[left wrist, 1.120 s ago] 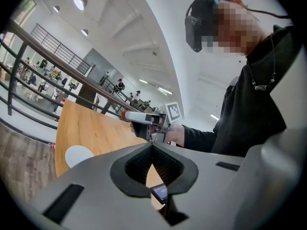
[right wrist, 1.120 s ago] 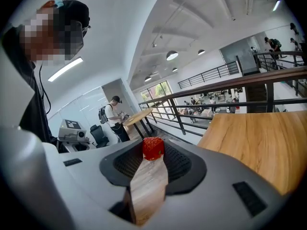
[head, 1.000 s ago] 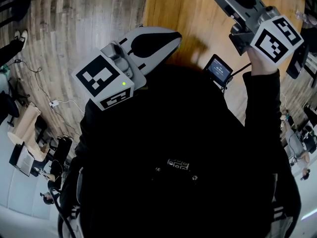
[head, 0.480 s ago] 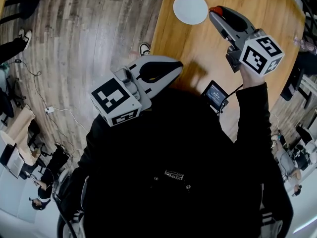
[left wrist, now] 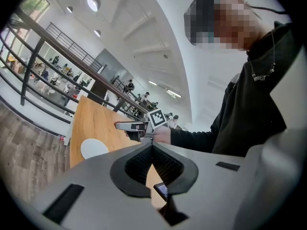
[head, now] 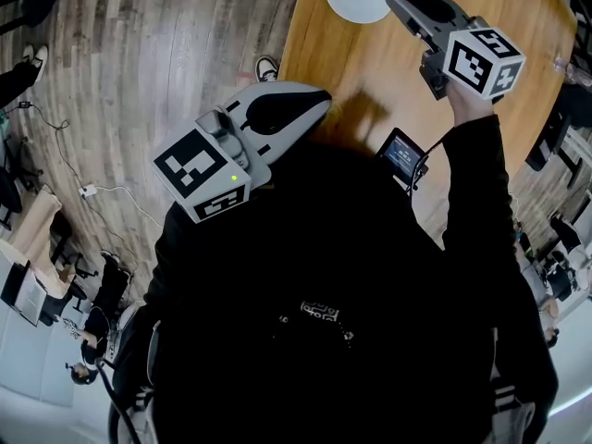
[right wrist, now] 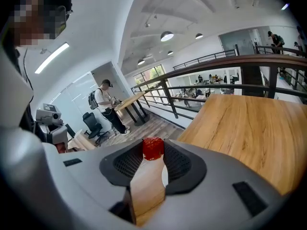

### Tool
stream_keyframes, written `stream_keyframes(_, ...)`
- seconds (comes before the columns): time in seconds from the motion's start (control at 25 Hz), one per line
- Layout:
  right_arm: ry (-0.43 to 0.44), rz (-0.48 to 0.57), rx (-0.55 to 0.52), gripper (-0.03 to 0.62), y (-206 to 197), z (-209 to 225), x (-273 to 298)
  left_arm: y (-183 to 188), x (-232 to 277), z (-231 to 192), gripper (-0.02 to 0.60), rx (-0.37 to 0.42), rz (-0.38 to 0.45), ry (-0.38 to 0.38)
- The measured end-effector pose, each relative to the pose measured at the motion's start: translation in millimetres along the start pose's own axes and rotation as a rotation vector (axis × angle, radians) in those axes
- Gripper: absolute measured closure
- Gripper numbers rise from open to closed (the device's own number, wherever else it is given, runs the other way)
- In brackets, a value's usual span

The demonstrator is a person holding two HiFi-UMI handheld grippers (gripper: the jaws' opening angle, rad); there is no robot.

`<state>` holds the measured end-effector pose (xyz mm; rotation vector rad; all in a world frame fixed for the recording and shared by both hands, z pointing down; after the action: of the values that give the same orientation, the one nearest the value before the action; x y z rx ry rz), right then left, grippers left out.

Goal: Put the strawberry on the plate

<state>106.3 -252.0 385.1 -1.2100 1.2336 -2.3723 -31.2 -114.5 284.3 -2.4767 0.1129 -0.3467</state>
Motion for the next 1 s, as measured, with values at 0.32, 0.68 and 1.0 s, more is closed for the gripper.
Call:
stream_keyframes(0.32, -0.006, -0.047, 0.018, 0.453, -8.4, 6.8, 5.8, 4.3, -3.4, 7.5, 0.581, -0.018, -0.007, 0.0)
stream_keyframes(0.68, 0.0, -0.095, 0.035, 0.453, -35.9, 27.9, 52.8, -1.2, -11.1, -25.7, 0.581, -0.04, -0.013, 0.018)
stream_keyframes(1.0, -0.013, -0.189, 0.045, 0.453, -74.4, 49.2, 84.1, -7.0, -17.6, -37.4, 0.581, -0.054, -0.012, 0.04)
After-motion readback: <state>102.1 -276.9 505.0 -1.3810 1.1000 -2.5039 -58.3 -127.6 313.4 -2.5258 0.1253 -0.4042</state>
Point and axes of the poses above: the fingertips, and each gripper's own axes: x forward along the fingers, z to its right, y out of its top, the point moved 1 cm from there along -x, backward along the fingers, and after that the axes turned 9 degrees about -x, right-handed, at the moved point
